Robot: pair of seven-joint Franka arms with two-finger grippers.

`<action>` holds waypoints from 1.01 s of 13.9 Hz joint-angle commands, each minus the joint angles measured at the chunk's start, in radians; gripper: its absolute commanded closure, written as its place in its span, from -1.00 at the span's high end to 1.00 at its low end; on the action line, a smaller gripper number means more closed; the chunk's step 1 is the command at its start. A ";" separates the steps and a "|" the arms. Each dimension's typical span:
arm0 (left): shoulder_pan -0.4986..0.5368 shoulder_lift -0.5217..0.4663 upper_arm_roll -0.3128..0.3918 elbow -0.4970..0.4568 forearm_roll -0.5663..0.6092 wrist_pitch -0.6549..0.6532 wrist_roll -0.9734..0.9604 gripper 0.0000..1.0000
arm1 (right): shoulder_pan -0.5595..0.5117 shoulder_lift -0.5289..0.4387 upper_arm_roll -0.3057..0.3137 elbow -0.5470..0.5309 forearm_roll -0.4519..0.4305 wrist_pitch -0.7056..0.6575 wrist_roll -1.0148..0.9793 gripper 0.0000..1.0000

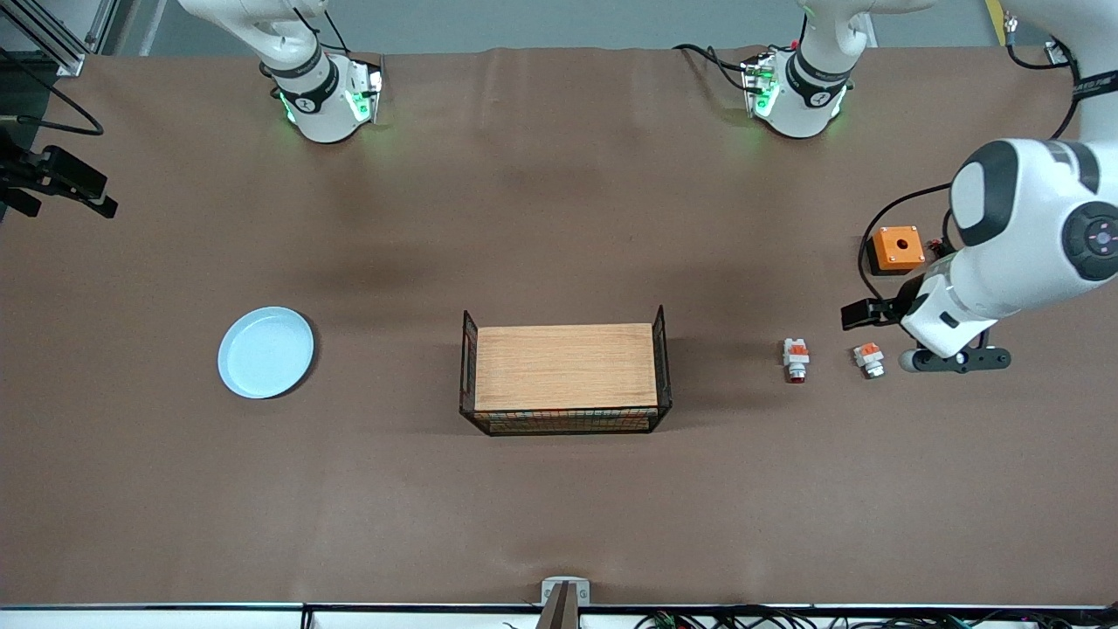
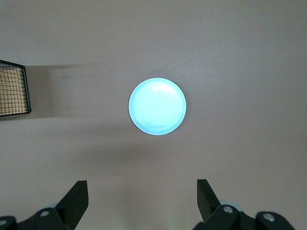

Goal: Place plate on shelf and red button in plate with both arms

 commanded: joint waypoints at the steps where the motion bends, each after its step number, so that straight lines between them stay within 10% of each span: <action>1: -0.004 0.049 -0.002 -0.028 0.005 0.083 -0.011 0.99 | -0.013 -0.028 0.009 -0.023 -0.009 0.004 -0.011 1.00; 14: -0.064 0.222 -0.005 -0.184 0.003 0.514 -0.016 0.99 | -0.016 -0.013 0.008 0.029 -0.011 -0.037 -0.005 1.00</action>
